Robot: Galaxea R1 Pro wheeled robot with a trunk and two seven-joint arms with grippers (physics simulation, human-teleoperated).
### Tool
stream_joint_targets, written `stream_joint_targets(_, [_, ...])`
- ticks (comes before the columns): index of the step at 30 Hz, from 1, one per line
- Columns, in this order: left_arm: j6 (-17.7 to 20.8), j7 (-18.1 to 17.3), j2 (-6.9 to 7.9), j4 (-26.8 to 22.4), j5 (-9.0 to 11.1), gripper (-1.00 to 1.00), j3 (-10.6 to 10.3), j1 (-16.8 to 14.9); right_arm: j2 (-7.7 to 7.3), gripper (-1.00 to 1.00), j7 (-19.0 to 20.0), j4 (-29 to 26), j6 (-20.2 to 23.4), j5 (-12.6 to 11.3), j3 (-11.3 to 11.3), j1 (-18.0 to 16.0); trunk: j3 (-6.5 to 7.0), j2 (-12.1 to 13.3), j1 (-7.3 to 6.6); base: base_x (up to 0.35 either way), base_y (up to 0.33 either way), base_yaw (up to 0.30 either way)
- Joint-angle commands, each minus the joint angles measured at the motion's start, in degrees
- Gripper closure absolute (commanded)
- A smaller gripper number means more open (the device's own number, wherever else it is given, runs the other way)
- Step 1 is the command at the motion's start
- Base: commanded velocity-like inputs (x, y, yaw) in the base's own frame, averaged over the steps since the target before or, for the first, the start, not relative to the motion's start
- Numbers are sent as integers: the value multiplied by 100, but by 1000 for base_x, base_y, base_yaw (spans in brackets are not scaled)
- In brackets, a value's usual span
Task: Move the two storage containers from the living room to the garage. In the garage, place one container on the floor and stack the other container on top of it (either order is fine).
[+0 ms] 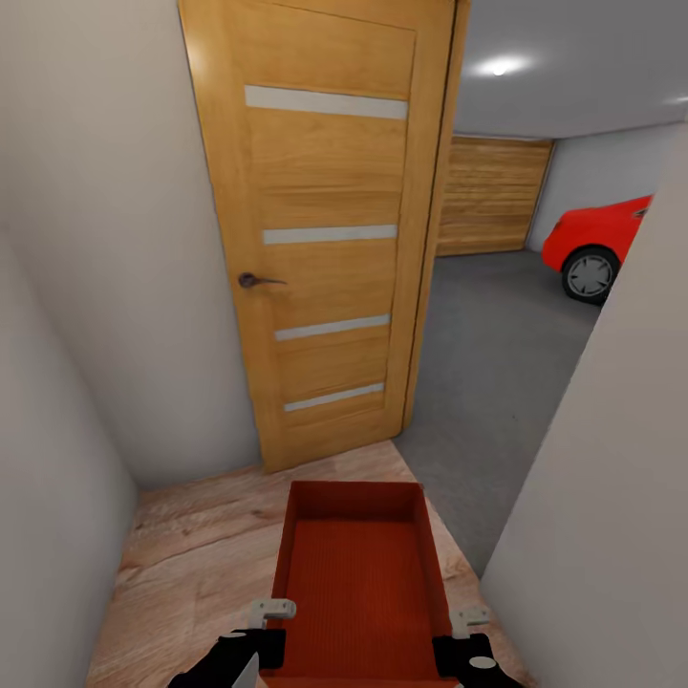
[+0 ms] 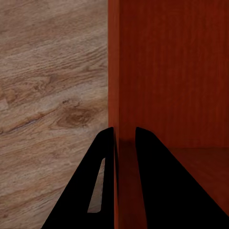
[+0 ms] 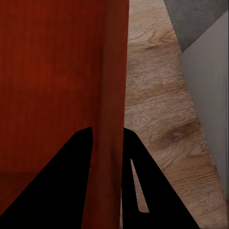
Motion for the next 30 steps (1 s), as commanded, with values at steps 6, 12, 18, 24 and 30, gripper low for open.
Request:
stream_joint_targets(6, [-58, 41, -3, -29, -78, 100, -4, -1, 2, 100, -111, 36, -32, -152, 21, -4, -5, -3, 0, 14, 30, -205])
stream_joint_targets(12, [-58, 37, -3, -28, -80, 100, -5, -1, 2, 100, -108, 36, -32, -152, 21, -4, -5, -3, 0, 151, 243, -17])
stream_joint_targets(18, [-67, 37, -2, -31, -80, 100, -10, -1, -2, 100, -105, 36, -32, -152, 21, -4, -5, -3, 0, 223, 251, -1])
stream_joint_targets(24, [-65, 37, -3, -32, -80, 100, -8, -1, 1, 100, -113, 36, -32, -152, 21, -4, -5, -3, 0, 131, 91, -148])
stream_joint_targets(30, [-61, 37, -3, -32, -80, 100, -8, -1, 2, 100, -114, 36, -32, -152, 21, -4, -5, -3, 0, 10, 5, -253])
